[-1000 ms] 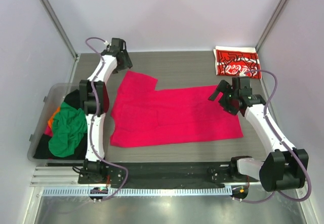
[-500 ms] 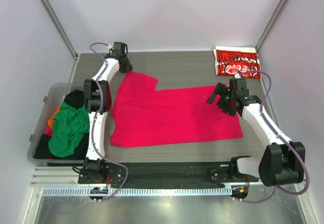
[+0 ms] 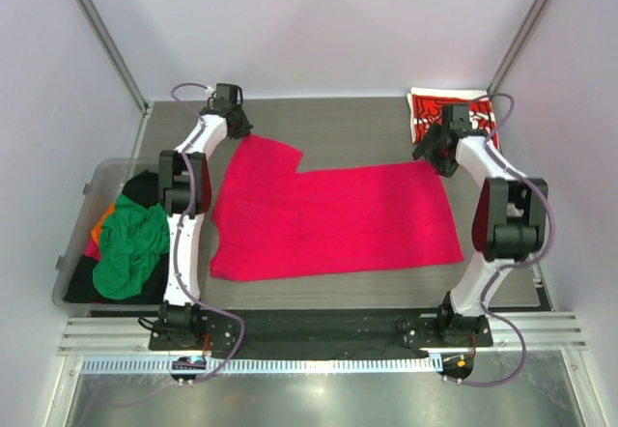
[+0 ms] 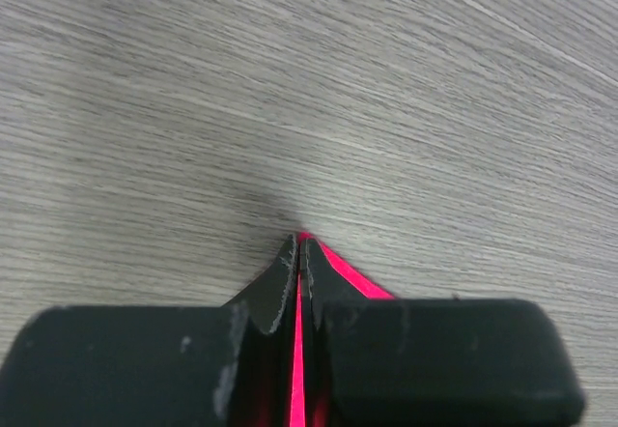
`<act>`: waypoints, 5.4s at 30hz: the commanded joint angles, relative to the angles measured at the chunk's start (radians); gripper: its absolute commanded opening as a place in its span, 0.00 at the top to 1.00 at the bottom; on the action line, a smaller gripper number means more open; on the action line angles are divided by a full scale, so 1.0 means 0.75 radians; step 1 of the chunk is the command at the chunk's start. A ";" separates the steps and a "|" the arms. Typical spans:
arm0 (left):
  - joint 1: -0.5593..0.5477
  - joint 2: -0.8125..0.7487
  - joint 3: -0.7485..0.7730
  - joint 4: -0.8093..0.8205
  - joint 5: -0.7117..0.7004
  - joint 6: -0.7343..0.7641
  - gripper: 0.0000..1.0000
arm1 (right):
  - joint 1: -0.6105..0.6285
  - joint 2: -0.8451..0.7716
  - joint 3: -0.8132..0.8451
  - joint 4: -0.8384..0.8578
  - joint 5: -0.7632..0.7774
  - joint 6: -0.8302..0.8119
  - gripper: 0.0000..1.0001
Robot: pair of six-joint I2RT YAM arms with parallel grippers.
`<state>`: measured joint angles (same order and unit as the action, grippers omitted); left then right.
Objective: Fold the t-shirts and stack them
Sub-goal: Fold the tshirt
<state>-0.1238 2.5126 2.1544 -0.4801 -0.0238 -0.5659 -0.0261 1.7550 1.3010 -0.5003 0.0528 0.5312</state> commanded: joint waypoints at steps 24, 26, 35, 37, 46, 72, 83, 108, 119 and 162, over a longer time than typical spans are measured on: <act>-0.050 -0.211 -0.424 0.260 -0.097 0.067 1.00 | -0.018 0.540 0.429 -0.010 0.240 -0.129 0.61; -0.050 -0.202 -0.414 0.260 -0.095 0.069 1.00 | -0.018 0.536 0.415 0.000 0.232 -0.134 0.62; -0.048 -0.204 -0.416 0.260 -0.091 0.071 1.00 | 0.004 0.526 0.399 0.008 0.214 -0.136 0.74; -0.050 -0.204 -0.412 0.260 -0.091 0.071 1.00 | 0.008 0.526 0.399 0.013 0.208 -0.138 0.78; -0.015 -0.169 -0.275 0.082 -0.017 0.033 1.00 | 0.012 0.485 0.384 0.011 0.179 -0.131 0.99; -0.062 -1.004 -0.966 -0.023 -0.070 -0.016 1.00 | 0.010 -0.161 -0.092 0.002 0.167 -0.109 0.99; -0.109 -1.444 -1.373 -0.065 -0.136 -0.072 1.00 | -0.116 -0.340 -0.258 -0.016 0.155 -0.066 0.99; -0.248 -2.160 -1.803 -0.370 -0.308 -0.268 1.00 | -0.227 -0.497 -0.483 -0.016 0.101 -0.005 0.99; -0.309 -2.315 -1.905 -0.558 -0.416 -0.558 1.00 | -0.262 -0.458 -0.546 0.015 0.103 0.028 0.99; -0.477 -1.328 -1.727 -0.039 -0.383 -0.589 0.44 | 0.016 -0.127 -0.497 0.009 0.089 -0.048 0.20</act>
<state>-0.4847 1.4685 0.8062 -0.6041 -0.3027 -1.0306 -0.0170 1.6478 0.9565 -0.4866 0.0963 0.4923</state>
